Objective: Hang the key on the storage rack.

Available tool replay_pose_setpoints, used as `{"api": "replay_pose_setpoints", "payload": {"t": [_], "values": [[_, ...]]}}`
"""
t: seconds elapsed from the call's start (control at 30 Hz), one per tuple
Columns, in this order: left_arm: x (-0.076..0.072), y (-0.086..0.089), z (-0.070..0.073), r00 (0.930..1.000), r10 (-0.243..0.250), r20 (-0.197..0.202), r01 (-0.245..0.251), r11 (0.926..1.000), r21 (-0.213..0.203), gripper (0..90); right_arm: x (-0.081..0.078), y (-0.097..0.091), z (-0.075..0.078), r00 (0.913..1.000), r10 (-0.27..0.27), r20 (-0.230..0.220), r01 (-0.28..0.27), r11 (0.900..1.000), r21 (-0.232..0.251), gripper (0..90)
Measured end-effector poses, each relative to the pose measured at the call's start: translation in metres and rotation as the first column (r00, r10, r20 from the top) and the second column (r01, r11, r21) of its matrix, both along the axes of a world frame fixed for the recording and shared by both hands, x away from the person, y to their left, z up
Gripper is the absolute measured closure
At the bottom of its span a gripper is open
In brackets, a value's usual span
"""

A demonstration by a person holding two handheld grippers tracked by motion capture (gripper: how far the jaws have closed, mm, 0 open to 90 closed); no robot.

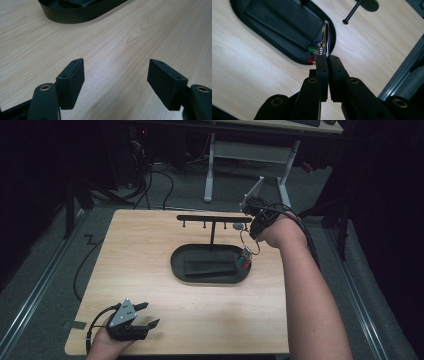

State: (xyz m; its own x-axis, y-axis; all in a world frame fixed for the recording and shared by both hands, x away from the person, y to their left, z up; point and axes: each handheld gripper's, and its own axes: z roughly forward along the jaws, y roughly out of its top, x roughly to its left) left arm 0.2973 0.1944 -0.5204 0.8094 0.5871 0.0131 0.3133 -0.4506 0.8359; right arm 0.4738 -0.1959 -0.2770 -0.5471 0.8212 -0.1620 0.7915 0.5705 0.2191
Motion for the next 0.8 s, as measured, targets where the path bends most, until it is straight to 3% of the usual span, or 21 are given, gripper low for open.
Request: {"api": "replay_pose_setpoints", "payload": {"t": [0.17,0.3,0.43,0.6,0.8], "values": [[-0.002,0.0,0.0,1.0,0.001,-0.002,-0.001,1.0,0.009,30.3,0.014,-0.001,-0.001,0.9996,-0.024,0.014,0.023,0.9997,0.003,88.1],[-0.005,0.004,0.003,0.9997,0.014,0.02,-0.014,0.9998,0.013,30.3,0.026,-0.009,-0.009,0.9988,-0.045,0.017,0.045,0.9986,0.03,88.1],[-0.005,0.007,0.002,0.9998,0.015,0.011,-0.016,0.9998,0.009,30.3,0.036,-0.015,-0.015,0.9963,-0.085,0.014,0.084,0.9954,0.045,88.1],[-0.008,0.007,0.0,0.9998,0.013,0.013,-0.013,0.9997,0.022,30.2,0.044,-0.02,-0.022,0.9951,-0.098,-0.006,0.099,0.9915,0.085,88.0],[-0.008,0.007,-0.001,1.0,0.009,0.005,-0.009,0.9994,0.033,29.9,0.053,-0.016,-0.034,0.996,-0.089,-0.01,0.09,0.9932,0.075,87.9]]}}
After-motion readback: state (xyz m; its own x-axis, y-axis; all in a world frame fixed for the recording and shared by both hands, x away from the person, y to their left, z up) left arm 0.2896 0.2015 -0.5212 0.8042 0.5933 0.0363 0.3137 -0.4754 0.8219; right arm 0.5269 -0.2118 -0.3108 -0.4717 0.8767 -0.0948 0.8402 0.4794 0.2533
